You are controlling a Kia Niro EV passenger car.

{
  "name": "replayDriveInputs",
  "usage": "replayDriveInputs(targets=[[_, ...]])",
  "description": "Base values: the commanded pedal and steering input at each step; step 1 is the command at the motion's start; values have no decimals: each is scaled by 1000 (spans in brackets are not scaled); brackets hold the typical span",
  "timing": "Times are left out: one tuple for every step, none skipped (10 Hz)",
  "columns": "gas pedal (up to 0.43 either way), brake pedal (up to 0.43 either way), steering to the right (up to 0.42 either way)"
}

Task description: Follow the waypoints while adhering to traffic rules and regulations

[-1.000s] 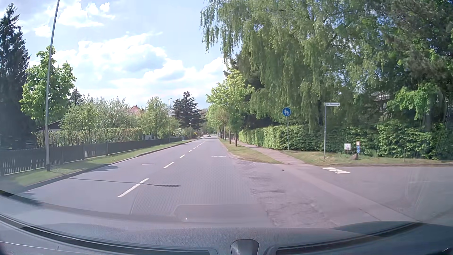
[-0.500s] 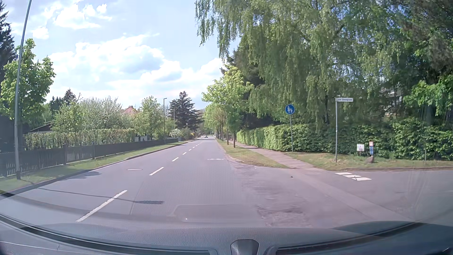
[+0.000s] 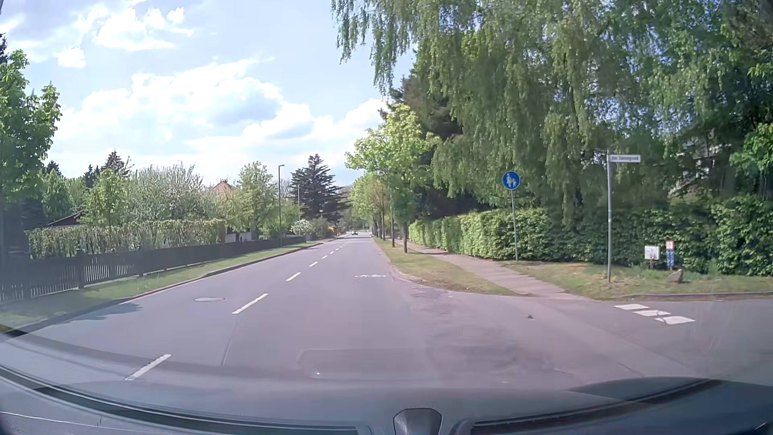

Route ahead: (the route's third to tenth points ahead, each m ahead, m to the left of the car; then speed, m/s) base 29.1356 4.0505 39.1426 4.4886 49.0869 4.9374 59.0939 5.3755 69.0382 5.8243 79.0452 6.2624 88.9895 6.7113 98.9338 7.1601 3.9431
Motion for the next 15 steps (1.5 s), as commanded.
replayDriveInputs(targets=[[110,0,-55],[110,0,-60],[157,0,-60],[157,0,-60],[157,0,-58],[157,0,-56],[150,0,-51],[150,0,-44],[150,0,-35],[150,0,-31],[150,0,-29],[150,0,-26],[150,0,-21],[150,0,-16],[150,0,-13]])
